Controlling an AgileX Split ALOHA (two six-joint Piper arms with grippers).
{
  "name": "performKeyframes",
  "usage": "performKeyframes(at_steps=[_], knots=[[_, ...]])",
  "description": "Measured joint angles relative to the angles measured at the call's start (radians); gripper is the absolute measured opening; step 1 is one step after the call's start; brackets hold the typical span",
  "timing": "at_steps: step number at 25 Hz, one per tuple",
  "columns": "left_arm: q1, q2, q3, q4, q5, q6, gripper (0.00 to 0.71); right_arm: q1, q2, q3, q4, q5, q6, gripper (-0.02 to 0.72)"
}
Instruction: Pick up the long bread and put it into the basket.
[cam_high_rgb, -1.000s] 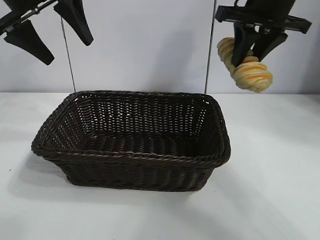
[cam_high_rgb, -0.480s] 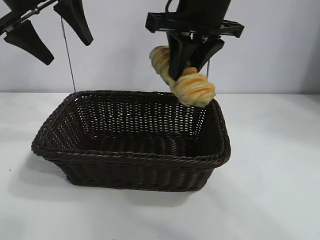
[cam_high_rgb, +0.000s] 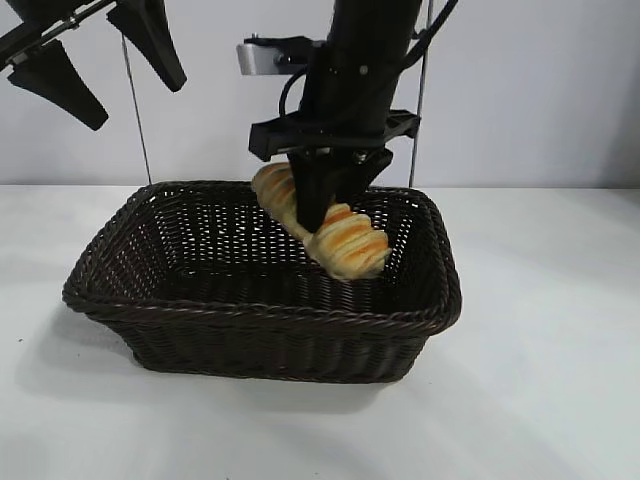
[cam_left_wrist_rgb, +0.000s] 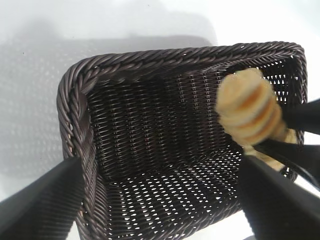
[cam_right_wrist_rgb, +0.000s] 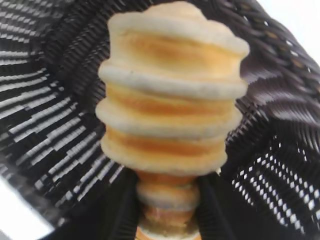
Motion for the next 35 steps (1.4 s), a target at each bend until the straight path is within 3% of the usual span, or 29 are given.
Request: performKeyframes(at_steps=[5, 7, 14, 22, 30, 35], knots=[[0.0, 0.0, 0.0, 0.0, 0.0, 0.0, 0.606, 0.0, 0.0, 0.0, 0.002, -0.002, 0.0, 0.486], [0.0, 0.0, 0.0, 0.0, 0.0, 0.0, 0.606, 0.0, 0.0, 0.0, 0.002, -0.002, 0.001, 0.517], [0.0, 0.0, 0.0, 0.0, 0.0, 0.0, 0.606, 0.0, -0.013, -0.033, 0.005, 0.011, 0.004, 0.529], [0.0, 0.0, 0.0, 0.001, 0.0, 0.0, 0.606, -0.065, -0.029, -0.186, 0.031, 0.082, 0.041, 0.529], [0.0, 0.0, 0.0, 0.001, 0.0, 0.0, 0.606, -0.213, -0.029, -0.29, 0.181, 0.093, 0.054, 0.529], [0.0, 0.0, 0.0, 0.001, 0.0, 0.0, 0.606, -0.268, -0.029, -0.295, 0.195, 0.094, 0.057, 0.529]])
